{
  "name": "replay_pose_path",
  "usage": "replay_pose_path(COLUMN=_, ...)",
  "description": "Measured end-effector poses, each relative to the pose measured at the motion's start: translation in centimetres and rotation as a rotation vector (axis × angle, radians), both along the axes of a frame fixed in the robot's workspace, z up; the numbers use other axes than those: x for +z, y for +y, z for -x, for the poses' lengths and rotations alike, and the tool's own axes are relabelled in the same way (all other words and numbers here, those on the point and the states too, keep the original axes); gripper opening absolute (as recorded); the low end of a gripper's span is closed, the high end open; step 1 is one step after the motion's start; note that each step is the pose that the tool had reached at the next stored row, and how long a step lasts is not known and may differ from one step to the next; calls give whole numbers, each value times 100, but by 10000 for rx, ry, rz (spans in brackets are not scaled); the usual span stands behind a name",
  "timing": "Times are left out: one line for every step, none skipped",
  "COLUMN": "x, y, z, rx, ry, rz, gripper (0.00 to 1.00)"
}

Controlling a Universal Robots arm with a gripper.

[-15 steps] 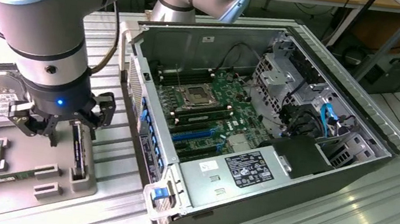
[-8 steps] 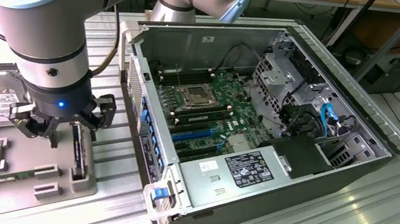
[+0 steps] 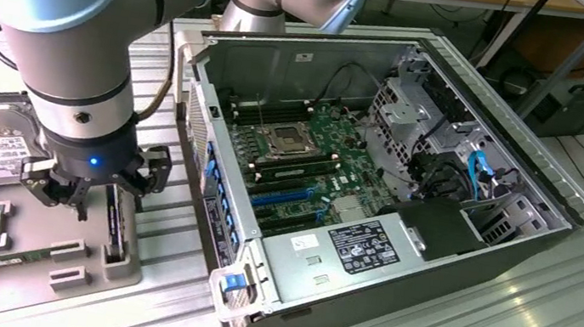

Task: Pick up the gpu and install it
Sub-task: 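Pick up the gpu and move the gpu toward the slot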

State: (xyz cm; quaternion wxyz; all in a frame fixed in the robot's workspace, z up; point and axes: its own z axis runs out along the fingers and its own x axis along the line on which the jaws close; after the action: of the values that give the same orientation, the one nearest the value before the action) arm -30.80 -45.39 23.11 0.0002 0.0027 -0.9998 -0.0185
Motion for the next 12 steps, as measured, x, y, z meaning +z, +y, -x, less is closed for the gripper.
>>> replay_pose_path(x=-15, y=10, z=0, rx=-40, ry=7, rz=1, gripper=66)
replay_pose_path(x=-24, y=21, z=-1, rx=-68, ry=10, rz=2, gripper=66)
replay_pose_path(x=-33, y=32, z=-1, rx=-98, ry=9, rz=-1, gripper=66)
replay_pose_path(x=-42, y=39, z=-1, rx=-145, ry=8, rz=-2, gripper=66)
replay_pose_path(x=-51, y=41, z=-1, rx=-215, ry=8, rz=-2, gripper=66)
replay_pose_path(x=-59, y=41, z=-1, rx=-318, ry=10, rz=-1, gripper=66)
replay_pose_path(x=-67, y=41, z=-1, rx=-409, ry=10, rz=-1, gripper=66)
replay_pose_path(x=-75, y=42, z=0, rx=-523, ry=10, rz=-1, gripper=66)
replay_pose_path(x=-77, y=41, z=0, rx=-628, ry=12, rz=1, gripper=65)
replay_pose_path(x=-77, y=41, z=0, rx=-629, ry=12, rz=1, gripper=65)
replay_pose_path(x=-78, y=42, z=0, rx=-629, ry=11, rz=0, gripper=58)
replay_pose_path(x=-82, y=42, z=-1, rx=-630, ry=9, rz=-2, gripper=51)
